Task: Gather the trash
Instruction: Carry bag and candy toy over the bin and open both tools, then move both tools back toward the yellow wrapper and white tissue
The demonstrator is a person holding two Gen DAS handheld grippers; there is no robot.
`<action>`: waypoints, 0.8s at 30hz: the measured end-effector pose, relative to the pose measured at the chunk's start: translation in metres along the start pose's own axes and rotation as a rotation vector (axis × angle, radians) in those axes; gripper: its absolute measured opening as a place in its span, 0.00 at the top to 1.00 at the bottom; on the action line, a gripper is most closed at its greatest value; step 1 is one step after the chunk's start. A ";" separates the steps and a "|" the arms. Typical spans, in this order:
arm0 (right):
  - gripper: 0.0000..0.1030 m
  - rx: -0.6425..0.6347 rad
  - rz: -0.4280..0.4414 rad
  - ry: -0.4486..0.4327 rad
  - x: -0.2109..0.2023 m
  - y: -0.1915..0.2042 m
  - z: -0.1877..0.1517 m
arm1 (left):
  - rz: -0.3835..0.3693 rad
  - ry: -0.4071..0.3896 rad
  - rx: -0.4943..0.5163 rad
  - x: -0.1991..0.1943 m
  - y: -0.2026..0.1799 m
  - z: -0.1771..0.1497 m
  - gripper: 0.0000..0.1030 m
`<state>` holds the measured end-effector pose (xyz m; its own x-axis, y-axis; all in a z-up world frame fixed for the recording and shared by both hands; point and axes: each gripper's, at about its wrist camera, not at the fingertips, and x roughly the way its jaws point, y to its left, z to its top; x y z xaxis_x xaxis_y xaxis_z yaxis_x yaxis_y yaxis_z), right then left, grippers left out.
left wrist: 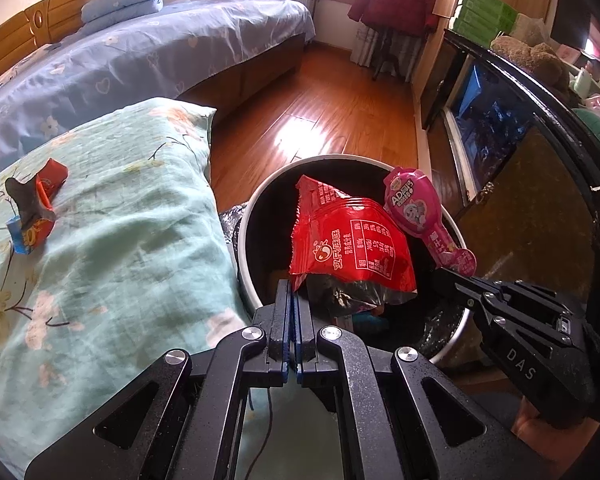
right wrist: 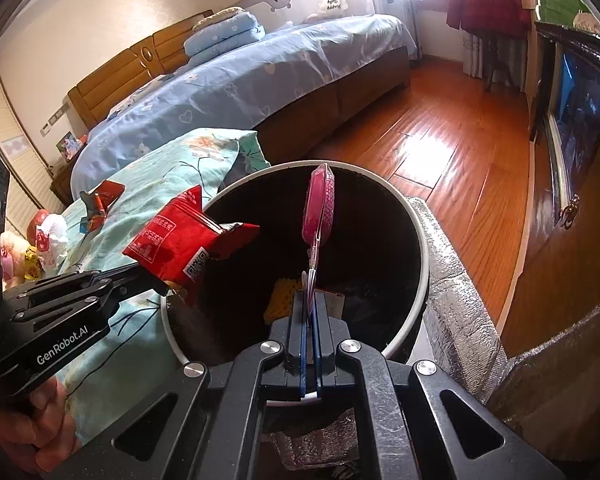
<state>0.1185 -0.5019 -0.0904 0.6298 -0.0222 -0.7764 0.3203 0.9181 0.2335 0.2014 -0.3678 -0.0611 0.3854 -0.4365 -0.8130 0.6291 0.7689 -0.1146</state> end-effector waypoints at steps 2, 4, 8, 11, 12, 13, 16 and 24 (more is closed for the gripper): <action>0.94 0.005 -0.002 -0.002 0.001 0.000 0.002 | 0.004 0.001 -0.006 0.000 0.001 0.000 0.98; 0.92 0.010 -0.011 -0.003 0.000 -0.001 0.004 | -0.001 0.007 -0.013 0.000 0.002 0.000 0.95; 0.78 0.027 -0.004 -0.010 -0.002 -0.002 0.003 | 0.004 -0.009 -0.029 -0.007 0.008 -0.005 0.55; 0.60 0.024 0.000 -0.030 -0.009 0.002 0.001 | -0.002 -0.018 -0.047 -0.016 0.015 -0.012 0.55; 0.59 0.021 0.002 -0.035 -0.010 0.004 0.001 | -0.005 -0.023 -0.058 -0.021 0.019 -0.016 0.55; 0.55 0.020 0.006 -0.040 -0.012 0.006 0.001 | -0.004 -0.028 -0.066 -0.025 0.023 -0.019 0.55; 0.38 0.019 0.025 -0.061 -0.018 0.015 0.000 | 0.005 -0.045 -0.102 -0.038 0.037 -0.030 0.53; 0.20 -0.037 0.081 -0.080 -0.023 0.057 -0.004 | 0.061 -0.084 -0.198 -0.070 0.082 -0.060 0.50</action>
<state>0.1189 -0.4476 -0.0615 0.7078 0.0222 -0.7061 0.2410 0.9320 0.2708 0.1856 -0.2457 -0.0482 0.4787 -0.4174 -0.7724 0.4610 0.8682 -0.1835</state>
